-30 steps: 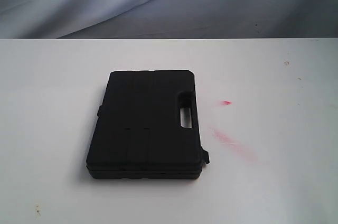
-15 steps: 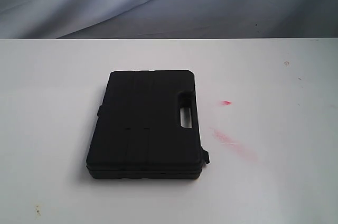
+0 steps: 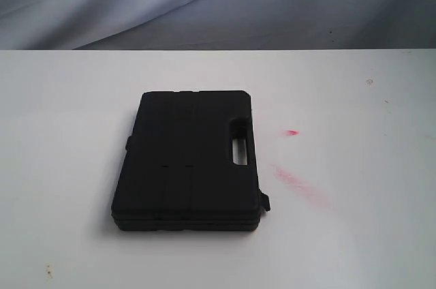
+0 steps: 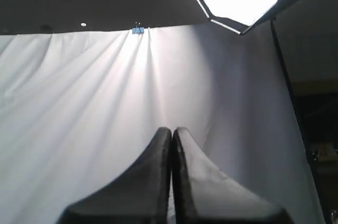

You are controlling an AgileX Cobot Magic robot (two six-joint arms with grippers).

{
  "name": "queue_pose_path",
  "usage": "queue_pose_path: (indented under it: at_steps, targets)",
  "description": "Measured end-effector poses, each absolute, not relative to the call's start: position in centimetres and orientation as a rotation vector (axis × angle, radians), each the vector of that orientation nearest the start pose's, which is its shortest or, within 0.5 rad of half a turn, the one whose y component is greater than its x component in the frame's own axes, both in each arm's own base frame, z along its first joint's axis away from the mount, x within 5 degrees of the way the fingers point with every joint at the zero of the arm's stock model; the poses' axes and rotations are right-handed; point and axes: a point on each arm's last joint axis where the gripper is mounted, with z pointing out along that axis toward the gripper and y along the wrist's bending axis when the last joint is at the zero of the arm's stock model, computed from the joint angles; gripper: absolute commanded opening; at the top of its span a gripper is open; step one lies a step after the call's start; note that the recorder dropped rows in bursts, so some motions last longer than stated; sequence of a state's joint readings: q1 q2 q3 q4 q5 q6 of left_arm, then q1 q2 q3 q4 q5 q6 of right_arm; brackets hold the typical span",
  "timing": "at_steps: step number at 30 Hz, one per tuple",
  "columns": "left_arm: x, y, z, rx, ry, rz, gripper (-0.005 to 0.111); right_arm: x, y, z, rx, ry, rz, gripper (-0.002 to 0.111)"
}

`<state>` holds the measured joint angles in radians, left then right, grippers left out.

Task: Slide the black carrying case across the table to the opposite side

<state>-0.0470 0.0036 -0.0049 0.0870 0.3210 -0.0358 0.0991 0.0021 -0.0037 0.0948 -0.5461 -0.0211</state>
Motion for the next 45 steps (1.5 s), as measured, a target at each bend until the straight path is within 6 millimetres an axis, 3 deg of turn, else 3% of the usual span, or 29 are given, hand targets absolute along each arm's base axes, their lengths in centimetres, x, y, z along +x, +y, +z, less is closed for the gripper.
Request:
queue_pose_path:
  at_steps: [5, 7, 9, 12, 16, 19, 23, 28, 35, 45]
  targets:
    - [5.4, 0.0, 18.6, 0.065, 1.801, 0.025, 0.0, 3.2, -0.2, 26.8, 0.092, 0.819, 0.252, 0.0]
    - [5.4, 0.0, 18.6, 0.065, 1.801, 0.025, 0.0, 3.1, 0.3, 27.6, 0.014, 0.836, 0.217, 0.0]
    - [5.4, 0.0, 18.6, 0.065, 1.801, 0.025, 0.0, 2.4, 0.8, 30.0, -0.09, 0.83, 0.149, 0.0]
    - [5.4, 0.0, 18.6, 0.065, 1.801, 0.025, 0.0, 0.1, 0.6, 35.0, -0.117, 0.822, 0.08, 0.0]
    - [5.4, 0.0, 18.6, 0.065, 1.801, 0.025, 0.0, -2.2, 0.2, 38.8, -0.123, 0.805, 0.01, 0.0]
    - [5.4, 0.0, 18.6, 0.065, 1.801, 0.025, 0.0, -2.5, -0.2, 41.3, -0.114, 0.883, -0.046, 0.0]
    - [5.4, 0.0, 18.6, 0.065, 1.801, 0.025, 0.0, -0.1, -0.7, 43.3, -0.066, 1.138, -0.066, 0.0]
    - [5.4, 0.0, 18.6, 0.065, 1.801, 0.025, 0.0, 3.8, -0.2, 43.8, -0.075, 1.517, -0.021, 0.0]
    - [5.4, 0.0, 18.6, 0.065, 1.801, 0.025, 0.0, 9.5, 1.3, 41.7, -0.17, 1.944, 0.073, 0.0]
    - [5.4, 0.0, 18.6, 0.065, 1.801, 0.025, 0.0, 16.4, 4.7, 38.4, -0.294, 2.203, 0.434, 0.0]
